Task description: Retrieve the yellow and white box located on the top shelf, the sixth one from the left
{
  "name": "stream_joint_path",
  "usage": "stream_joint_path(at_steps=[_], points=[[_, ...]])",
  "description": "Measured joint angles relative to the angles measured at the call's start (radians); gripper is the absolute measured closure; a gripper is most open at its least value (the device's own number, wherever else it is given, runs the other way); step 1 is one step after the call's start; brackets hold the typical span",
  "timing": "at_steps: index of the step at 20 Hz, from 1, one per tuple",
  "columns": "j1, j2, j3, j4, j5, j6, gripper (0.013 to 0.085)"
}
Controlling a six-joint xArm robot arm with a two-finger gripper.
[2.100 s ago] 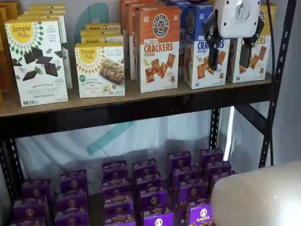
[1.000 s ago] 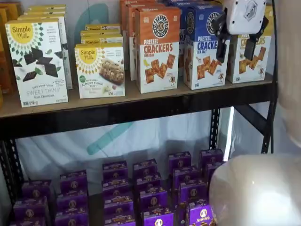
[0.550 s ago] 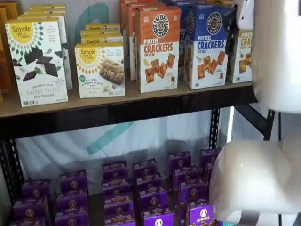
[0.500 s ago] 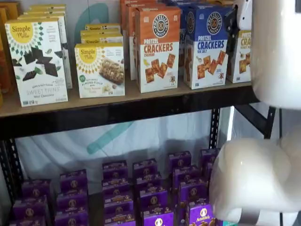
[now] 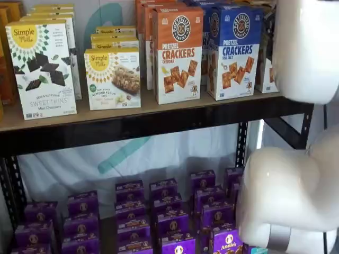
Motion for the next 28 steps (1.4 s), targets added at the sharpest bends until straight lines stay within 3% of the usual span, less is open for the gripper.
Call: stream_joint_path(at_steps=[6, 16, 19, 22, 28], points=[[-0.045, 0.028, -0.010, 0.004, -0.044, -0.044, 0.0130], [-0.079, 0.054, -0.027, 0.001, -0.063, -0.079, 0.0130], [-0.099, 0.073, -0.044, 0.019, -0.041, -0.097, 0.0130], [-0.141, 0.066, -0.029, 0.088, -0.063, -0.131, 0.0130], [-0.138, 0.038, 0.007, 0.070, -0.126, -0.131, 0.0130]])
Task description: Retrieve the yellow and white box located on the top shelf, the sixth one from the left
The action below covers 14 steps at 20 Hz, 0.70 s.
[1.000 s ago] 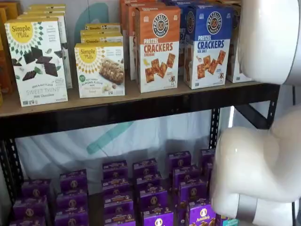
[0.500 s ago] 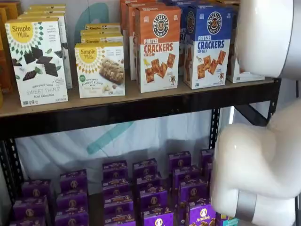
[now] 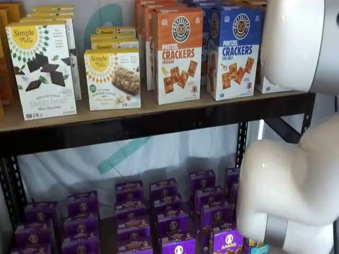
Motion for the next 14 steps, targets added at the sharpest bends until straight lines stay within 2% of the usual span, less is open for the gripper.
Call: stream_joint_path(at_steps=[8, 14], points=[[-0.019, -0.008, -0.001, 0.046, -0.059, -0.013, 0.0130], [-0.020, 0.006, -0.040, 0.059, -0.035, -0.011, 0.0130]])
